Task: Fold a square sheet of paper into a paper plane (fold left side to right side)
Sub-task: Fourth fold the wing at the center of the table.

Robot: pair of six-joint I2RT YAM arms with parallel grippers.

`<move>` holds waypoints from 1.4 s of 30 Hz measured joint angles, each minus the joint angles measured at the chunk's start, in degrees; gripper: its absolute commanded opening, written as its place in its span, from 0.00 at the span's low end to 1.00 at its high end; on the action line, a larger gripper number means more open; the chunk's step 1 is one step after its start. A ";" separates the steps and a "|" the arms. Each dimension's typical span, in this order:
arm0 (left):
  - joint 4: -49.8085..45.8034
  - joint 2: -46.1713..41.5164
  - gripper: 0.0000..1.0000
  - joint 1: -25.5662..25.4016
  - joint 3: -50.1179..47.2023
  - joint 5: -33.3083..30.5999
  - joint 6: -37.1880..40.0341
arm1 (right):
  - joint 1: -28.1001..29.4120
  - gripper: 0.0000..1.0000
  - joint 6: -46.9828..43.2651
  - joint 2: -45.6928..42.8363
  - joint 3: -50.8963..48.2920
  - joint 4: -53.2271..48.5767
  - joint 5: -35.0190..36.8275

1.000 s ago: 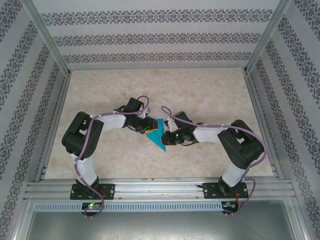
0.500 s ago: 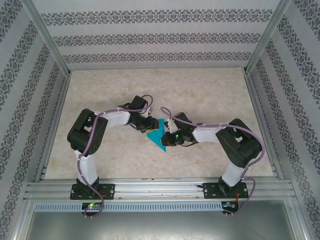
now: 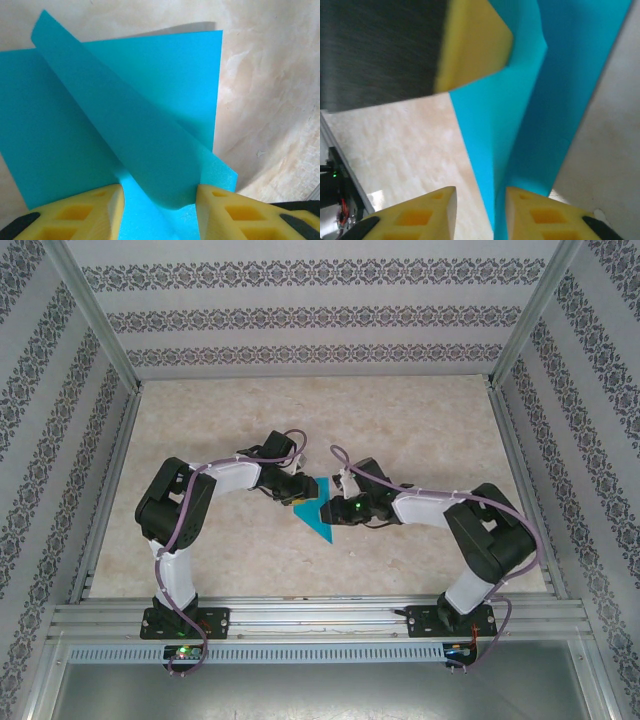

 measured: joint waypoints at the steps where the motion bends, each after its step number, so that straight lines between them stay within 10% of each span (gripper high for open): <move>1: 0.00 0.00 0.43 -0.02 0.02 -0.02 0.00 | -0.57 0.37 0.20 -0.85 -0.09 0.17 -0.28; 16: -0.20 0.00 0.43 -0.24 0.13 -0.46 0.00 | -3.41 0.34 2.34 3.13 -0.35 4.44 -1.95; 33: -0.20 0.00 0.43 -0.24 0.13 -0.48 -0.02 | -3.41 0.01 3.08 6.05 1.55 6.47 -2.75; 42: -0.42 0.00 0.43 -0.26 0.28 -0.55 0.00 | -3.41 0.00 1.90 6.08 1.86 4.39 -1.16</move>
